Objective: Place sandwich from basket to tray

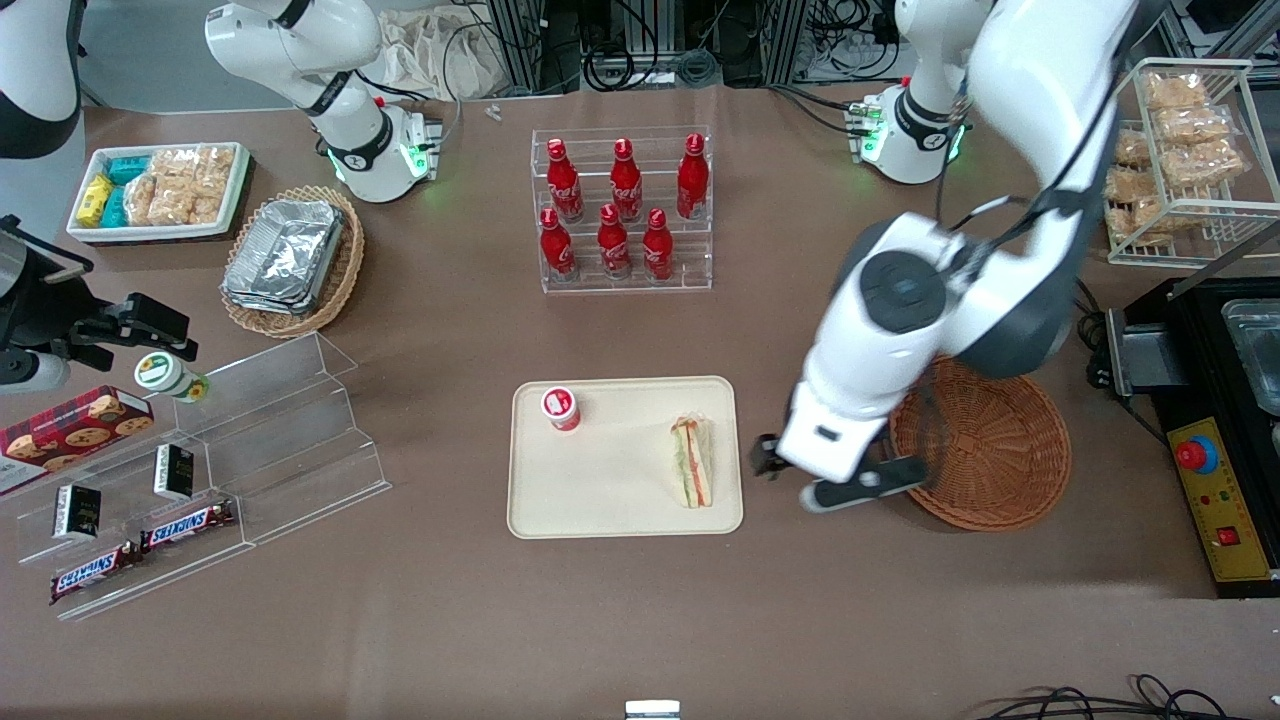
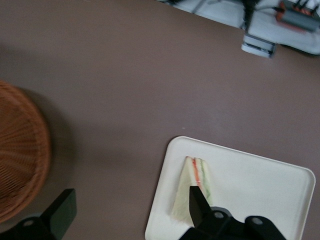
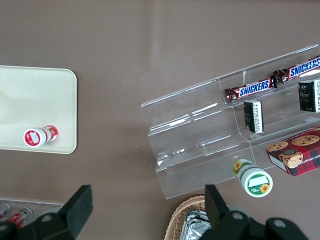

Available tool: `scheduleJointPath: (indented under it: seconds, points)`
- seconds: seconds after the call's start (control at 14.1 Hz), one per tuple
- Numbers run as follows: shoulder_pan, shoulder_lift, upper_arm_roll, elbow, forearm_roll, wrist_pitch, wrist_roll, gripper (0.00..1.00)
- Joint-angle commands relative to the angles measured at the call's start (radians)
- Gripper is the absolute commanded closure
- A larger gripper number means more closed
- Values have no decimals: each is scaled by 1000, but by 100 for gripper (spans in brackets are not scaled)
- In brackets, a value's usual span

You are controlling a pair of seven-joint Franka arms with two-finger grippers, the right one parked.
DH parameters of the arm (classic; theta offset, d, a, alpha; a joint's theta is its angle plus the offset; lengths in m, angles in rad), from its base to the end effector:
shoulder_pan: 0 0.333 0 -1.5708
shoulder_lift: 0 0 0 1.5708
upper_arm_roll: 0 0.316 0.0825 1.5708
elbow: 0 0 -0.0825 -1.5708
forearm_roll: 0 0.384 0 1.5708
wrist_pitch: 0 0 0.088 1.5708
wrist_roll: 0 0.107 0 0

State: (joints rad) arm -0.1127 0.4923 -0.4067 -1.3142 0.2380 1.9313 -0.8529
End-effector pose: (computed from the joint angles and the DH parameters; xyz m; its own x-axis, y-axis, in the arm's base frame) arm 0.6530 -0.2842 0.4885 0.9356 0.3238 0.1406 0.3132 -0.9452 0.0922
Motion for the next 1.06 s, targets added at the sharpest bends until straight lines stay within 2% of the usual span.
scheduleJointPath:
  seconds: [0.0, 0.14, 0.28, 0.49, 0.64, 0.78, 0.99]
  points:
    - [111, -118, -1, -51, -103, -122, 152, 0]
    - [213, -190, -3, -72, -149, -233, 321, 0]
    - [251, -300, 26, -175, -173, -226, 455, 0]
    - [193, -472, 198, -389, -259, -138, 667, 0]
    - [134, -565, 294, -521, -259, -117, 797, 0]
    - [127, -584, 342, -539, -261, -136, 899, 0]
    - [128, -548, 344, -478, -258, -189, 943, 0]
